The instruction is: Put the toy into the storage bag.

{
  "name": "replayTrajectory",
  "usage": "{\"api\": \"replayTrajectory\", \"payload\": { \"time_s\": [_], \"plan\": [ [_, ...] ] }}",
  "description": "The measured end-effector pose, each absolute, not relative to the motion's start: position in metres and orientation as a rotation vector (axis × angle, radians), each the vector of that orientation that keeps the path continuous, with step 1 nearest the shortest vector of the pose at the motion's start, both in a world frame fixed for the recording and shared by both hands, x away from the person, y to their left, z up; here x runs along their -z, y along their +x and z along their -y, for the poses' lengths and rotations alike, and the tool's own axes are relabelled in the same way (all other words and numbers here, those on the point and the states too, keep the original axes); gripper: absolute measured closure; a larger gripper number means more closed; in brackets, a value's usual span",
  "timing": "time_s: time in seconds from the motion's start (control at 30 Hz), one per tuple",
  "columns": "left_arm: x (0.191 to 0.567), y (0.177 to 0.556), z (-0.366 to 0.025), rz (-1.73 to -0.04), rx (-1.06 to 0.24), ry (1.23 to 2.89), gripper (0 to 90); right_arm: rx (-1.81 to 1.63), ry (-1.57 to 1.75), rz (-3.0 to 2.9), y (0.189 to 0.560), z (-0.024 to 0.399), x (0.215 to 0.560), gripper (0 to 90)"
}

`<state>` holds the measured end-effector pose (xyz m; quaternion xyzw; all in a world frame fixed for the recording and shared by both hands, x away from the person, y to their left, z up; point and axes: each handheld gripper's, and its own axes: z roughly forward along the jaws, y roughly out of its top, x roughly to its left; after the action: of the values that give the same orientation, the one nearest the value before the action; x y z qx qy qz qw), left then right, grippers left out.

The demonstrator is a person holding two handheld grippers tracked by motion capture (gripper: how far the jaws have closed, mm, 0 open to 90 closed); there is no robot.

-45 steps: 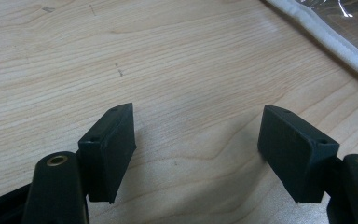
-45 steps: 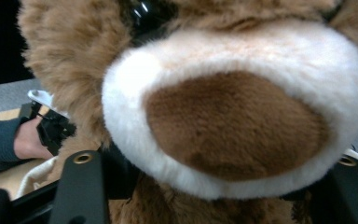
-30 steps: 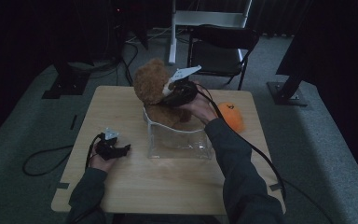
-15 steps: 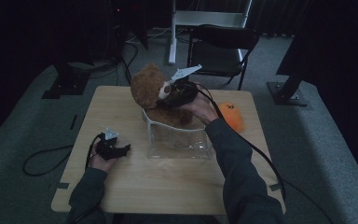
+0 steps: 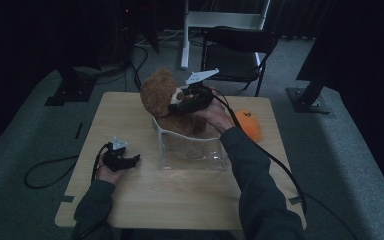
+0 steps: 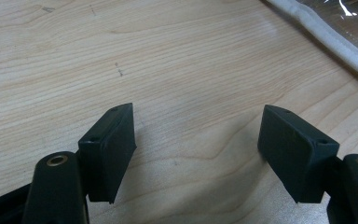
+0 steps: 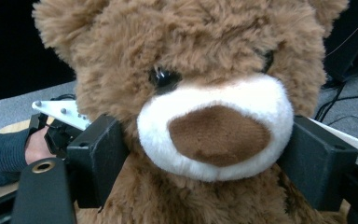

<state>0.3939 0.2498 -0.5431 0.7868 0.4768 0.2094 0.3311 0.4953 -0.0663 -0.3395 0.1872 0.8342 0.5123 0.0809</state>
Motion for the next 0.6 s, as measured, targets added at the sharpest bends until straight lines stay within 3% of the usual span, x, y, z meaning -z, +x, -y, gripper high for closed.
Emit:
{"api": "replayTrajectory", "payload": {
  "time_s": [0.6],
  "plan": [
    [0.5430, 0.3939, -0.2498, -1.247, -0.547, 2.058, 27.8, -1.555, 0.548, -2.475, 0.4930, 0.0664, 0.3378, 17.8]
  ]
}}
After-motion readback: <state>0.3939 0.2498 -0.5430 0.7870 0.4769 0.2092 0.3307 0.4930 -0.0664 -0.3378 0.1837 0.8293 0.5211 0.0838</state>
